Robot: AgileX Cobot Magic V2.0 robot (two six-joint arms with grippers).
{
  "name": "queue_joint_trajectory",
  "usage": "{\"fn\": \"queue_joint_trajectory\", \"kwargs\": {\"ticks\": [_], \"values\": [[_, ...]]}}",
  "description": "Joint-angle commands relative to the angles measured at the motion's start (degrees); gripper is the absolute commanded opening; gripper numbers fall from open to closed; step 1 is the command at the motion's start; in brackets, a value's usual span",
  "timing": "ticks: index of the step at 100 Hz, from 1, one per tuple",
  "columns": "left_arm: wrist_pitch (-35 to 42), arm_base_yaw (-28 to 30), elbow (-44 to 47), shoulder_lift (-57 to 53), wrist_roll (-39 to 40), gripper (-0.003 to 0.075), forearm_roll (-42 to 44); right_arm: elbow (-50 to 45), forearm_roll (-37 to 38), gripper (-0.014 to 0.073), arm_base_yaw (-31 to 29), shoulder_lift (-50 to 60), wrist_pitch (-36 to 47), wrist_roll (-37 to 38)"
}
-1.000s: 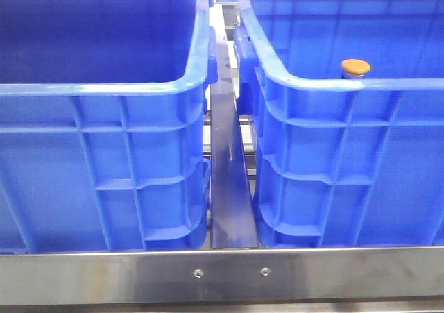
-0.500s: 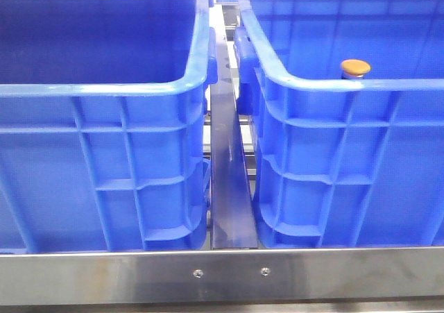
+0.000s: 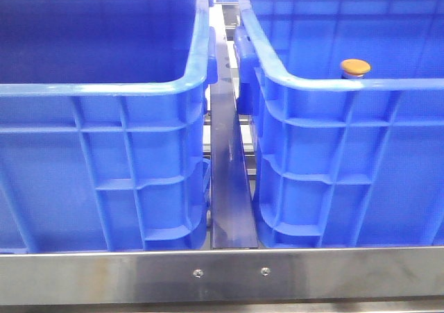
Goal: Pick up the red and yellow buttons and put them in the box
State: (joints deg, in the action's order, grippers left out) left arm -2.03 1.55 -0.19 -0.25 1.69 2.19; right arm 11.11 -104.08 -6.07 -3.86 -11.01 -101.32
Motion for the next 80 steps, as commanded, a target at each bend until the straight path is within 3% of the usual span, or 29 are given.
{"fn": "queue_joint_trajectory", "kwargs": {"ticks": [1, 30, 67, 74, 80], "values": [[4.9, 0.1, 2.8, -1.9, 0.5, -0.0019, -0.4, 1.3, -5.5, -0.0069, -0.2, -0.6, -1.3, -0.6], [4.9, 0.1, 2.8, -1.9, 0.5, -0.0019, -0.4, 1.3, -5.4, -0.0069, -0.2, -0.6, -1.0, -0.6], [4.9, 0.1, 2.8, -1.9, 0.5, -0.0019, -0.4, 1.3, -4.8, -0.0069, -0.3, -0.6, 7.2, -0.2], [4.9, 0.1, 2.8, -1.9, 0.5, -0.0019, -0.4, 1.3, 2.5, -0.0069, -0.3, -0.7, 7.4, 5.5], [4.9, 0.1, 2.8, -1.9, 0.5, -0.0019, -0.4, 1.3, 16.3, -0.0069, -0.3, -0.8, 6.2, 16.7]]}}
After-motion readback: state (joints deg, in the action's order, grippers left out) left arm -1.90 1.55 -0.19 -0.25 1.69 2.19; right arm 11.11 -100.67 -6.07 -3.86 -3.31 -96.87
